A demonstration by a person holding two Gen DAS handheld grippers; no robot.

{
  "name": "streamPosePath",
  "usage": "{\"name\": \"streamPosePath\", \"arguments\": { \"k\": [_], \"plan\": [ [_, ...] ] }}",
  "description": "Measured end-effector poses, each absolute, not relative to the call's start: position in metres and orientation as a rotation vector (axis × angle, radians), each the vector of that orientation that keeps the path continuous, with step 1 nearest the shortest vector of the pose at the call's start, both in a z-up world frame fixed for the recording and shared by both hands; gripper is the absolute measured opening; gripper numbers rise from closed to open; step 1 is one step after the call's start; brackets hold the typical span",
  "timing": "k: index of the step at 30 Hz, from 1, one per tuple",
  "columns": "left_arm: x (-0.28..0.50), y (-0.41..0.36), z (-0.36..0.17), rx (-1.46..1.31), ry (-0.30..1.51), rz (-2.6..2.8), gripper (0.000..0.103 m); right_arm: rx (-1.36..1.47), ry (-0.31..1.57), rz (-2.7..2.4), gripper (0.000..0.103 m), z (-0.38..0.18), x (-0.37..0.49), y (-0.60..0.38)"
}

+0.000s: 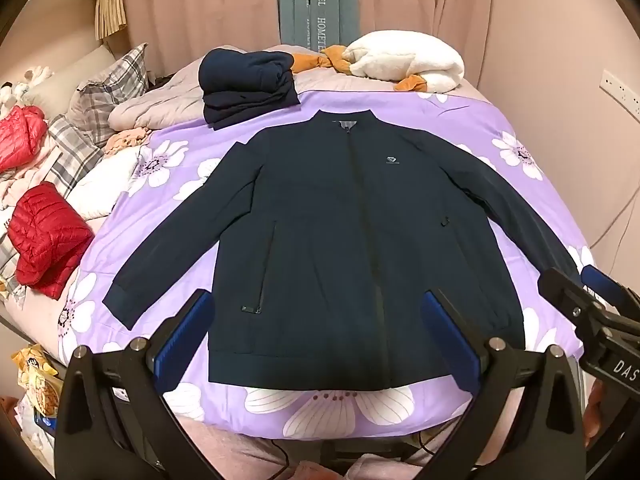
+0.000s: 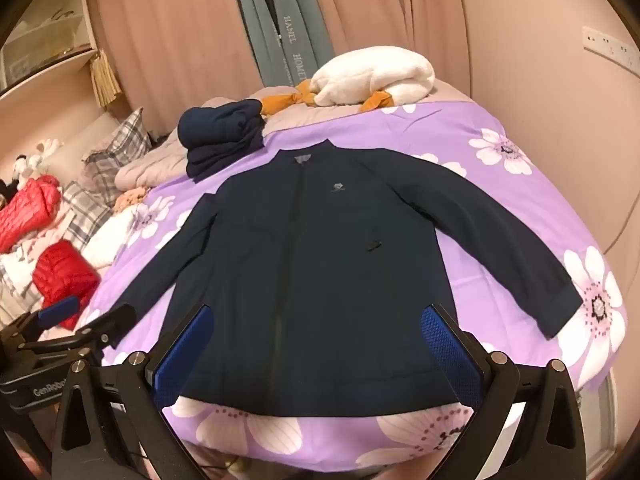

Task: Fold large clothes

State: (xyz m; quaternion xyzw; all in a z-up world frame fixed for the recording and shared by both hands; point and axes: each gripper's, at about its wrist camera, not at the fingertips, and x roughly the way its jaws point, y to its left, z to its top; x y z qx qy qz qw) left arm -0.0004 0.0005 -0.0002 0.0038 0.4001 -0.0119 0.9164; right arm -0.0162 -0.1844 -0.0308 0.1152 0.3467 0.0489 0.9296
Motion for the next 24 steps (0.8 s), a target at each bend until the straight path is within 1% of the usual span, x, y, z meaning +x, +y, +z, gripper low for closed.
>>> {"name": "streamPosePath", "arguments": {
  "k": [8,24],
  "plan": [
    [-0.007,0.011,-0.005,0.021,0.826,-0.044,0.103,0.231,0.704,0.117,0.102,-0.033,-0.014,-0.182],
    [-0.001,0.003,-0.002,0.044,0.824,-0.007,0.103,0.233,0.719,0.114,0.102,-0.035,-0.012,-0.179]
  ]
}}
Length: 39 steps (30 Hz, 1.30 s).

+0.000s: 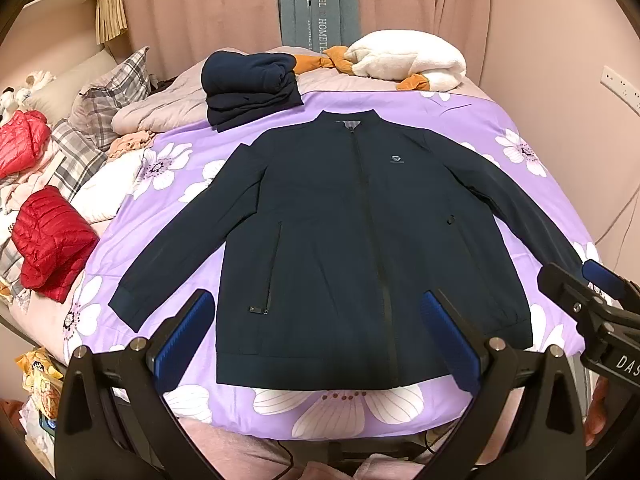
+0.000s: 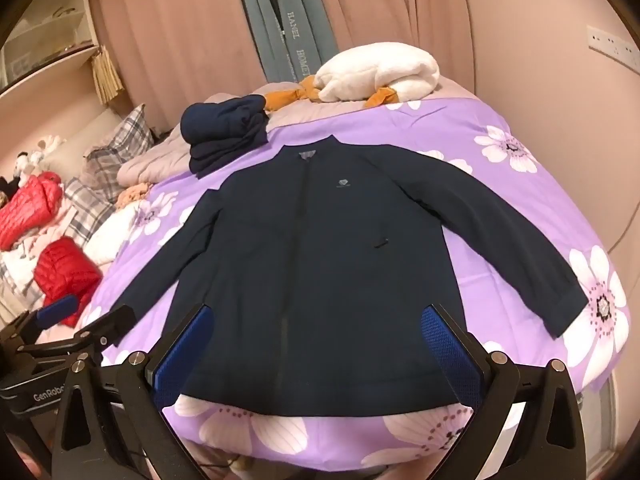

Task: Fold large clothes

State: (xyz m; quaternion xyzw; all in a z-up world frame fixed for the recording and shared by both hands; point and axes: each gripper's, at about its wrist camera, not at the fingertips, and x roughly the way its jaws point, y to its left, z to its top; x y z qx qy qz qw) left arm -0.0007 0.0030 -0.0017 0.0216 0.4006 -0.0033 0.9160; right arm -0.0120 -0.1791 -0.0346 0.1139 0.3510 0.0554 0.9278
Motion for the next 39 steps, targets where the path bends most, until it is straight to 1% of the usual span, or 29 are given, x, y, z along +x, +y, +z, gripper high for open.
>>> {"name": "streamPosePath", "arguments": {
  "k": [39],
  "plan": [
    [-0.0039,0.0063,-0.0071,0.039,0.832,-0.016,0.103,0.225,0.729,0.130,0.102,-0.0358,-0.0088,-0.1746]
  ]
}}
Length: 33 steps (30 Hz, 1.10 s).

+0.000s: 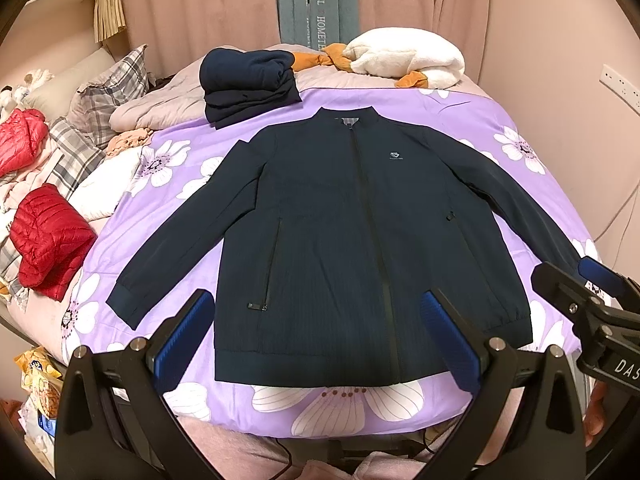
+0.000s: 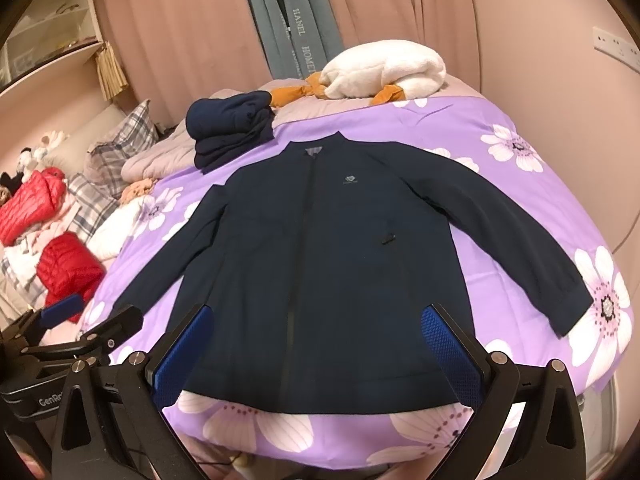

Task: Fold large clothes

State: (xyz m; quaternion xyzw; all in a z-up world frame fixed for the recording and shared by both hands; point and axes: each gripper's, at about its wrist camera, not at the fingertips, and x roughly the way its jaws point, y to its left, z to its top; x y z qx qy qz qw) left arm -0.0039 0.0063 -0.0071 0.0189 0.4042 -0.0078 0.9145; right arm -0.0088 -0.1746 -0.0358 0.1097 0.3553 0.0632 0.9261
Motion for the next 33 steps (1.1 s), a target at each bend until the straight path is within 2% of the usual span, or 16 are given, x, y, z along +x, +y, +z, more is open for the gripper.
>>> {"name": "streamPosePath", "arguments": {
  "k": [33],
  "plan": [
    [-0.0073,-0.0018,-0.0093,0.049,0.831,-0.019,0.103,0.232,0.730,0.137,0.102,-0.0374,-0.0114,-0.1762]
  ]
}}
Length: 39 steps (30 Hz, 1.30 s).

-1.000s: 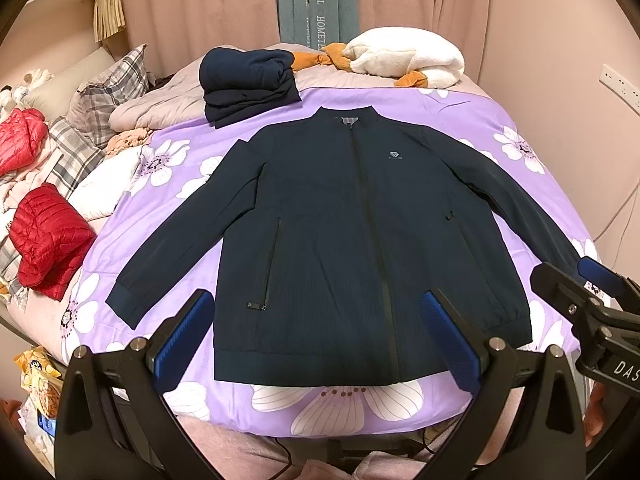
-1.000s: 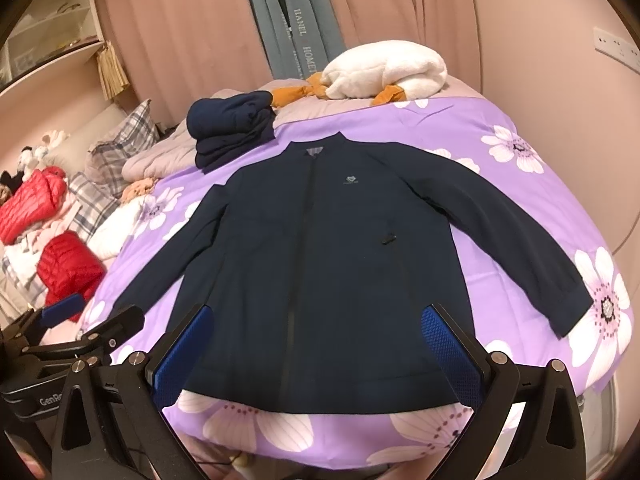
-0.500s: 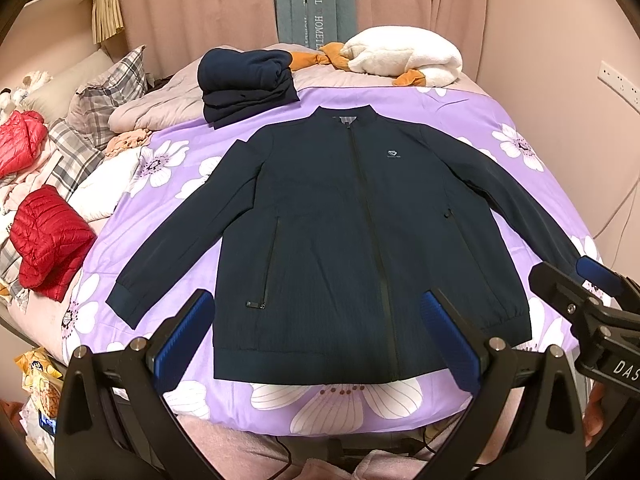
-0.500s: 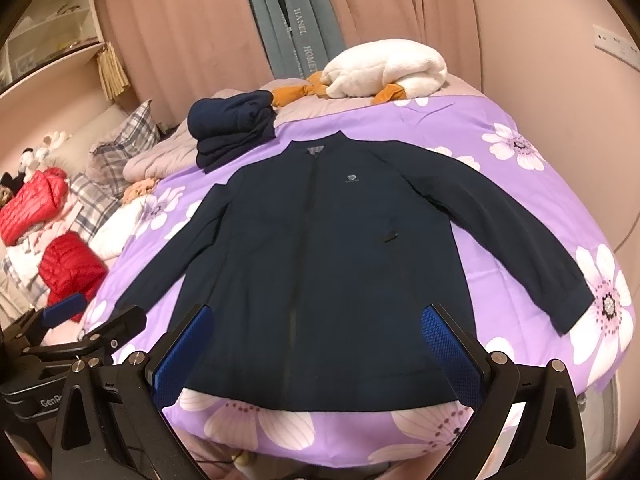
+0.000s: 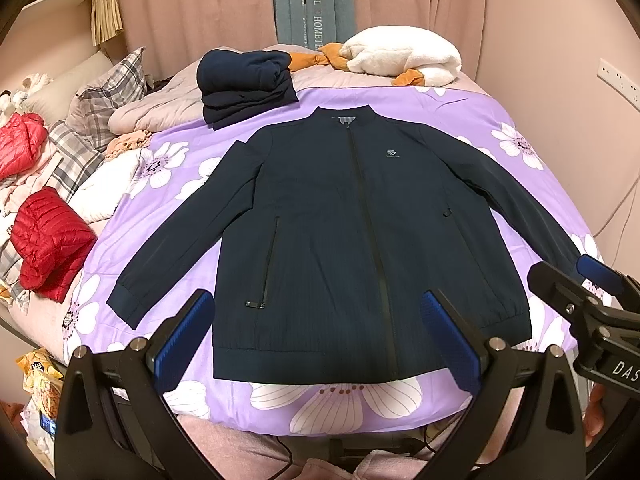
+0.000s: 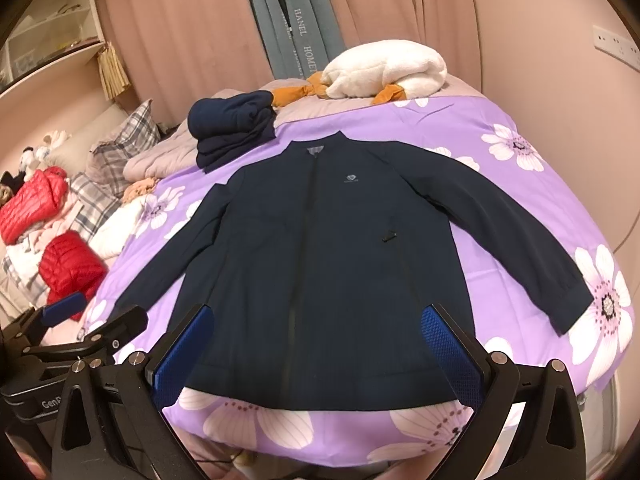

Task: Fold large clothes

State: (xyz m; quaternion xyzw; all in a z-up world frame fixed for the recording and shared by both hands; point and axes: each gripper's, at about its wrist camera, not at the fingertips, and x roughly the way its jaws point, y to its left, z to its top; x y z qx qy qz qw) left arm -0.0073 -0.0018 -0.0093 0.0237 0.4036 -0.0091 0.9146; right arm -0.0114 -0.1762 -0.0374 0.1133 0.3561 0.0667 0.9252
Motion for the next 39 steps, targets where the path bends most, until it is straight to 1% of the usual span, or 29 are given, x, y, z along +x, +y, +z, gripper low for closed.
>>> {"name": "streamPosePath", "arguments": {
  "k": [7,11,14,17,18,20,22,25,27,32,36,39],
  "plan": [
    [-0.006,-0.001,-0.011,0.031,0.828,-0.025,0.103,0.270,0.712,0.152,0.102,-0.038,-0.012,-0.181],
    [0.004,0.012,-0.021,-0.087,0.825,-0.100,0.103,0.520,0.606,0.384,0.102,-0.043,-0.015,-0.210],
    [0.017,0.025,-0.036,-0.221,0.848,-0.202,0.103,0.706,0.474,0.553,0.102,-0.054,-0.020,-0.244],
    [0.034,0.031,-0.057,-0.267,0.924,-0.190,0.103,0.811,0.380,0.554,0.102,-0.069,-0.026,-0.278],
    [0.038,0.032,-0.061,-0.265,0.936,-0.179,0.103,0.883,0.345,0.516,0.102,-0.081,-0.029,-0.299],
    [0.047,0.035,-0.070,-0.284,0.940,-0.163,0.103,0.940,0.312,0.435,0.102,-0.098,-0.034,-0.324],
    [0.054,0.038,-0.074,-0.339,0.926,-0.181,0.103,0.935,0.328,0.304,0.102,-0.115,-0.041,-0.352],
    [0.060,0.048,-0.082,-0.458,0.897,-0.234,0.103,0.829,0.435,0.059,0.102,-0.135,-0.046,-0.382],
    [0.068,0.050,-0.084,-0.509,0.883,-0.253,0.103,0.790,0.463,-0.053,0.102,-0.147,-0.051,-0.399],
    [0.079,0.039,-0.077,-0.457,0.815,-0.264,0.103,0.949,0.526,-0.191,0.102,-0.191,-0.064,-0.455],
    [0.091,0.033,-0.076,-0.413,0.817,-0.273,0.103,0.916,0.562,-0.263,0.102,-0.207,-0.058,-0.466],
    [0.097,0.027,-0.079,-0.384,0.834,-0.273,0.103,0.926,0.550,-0.250,0.102,-0.217,-0.050,-0.473]
  ]
}}
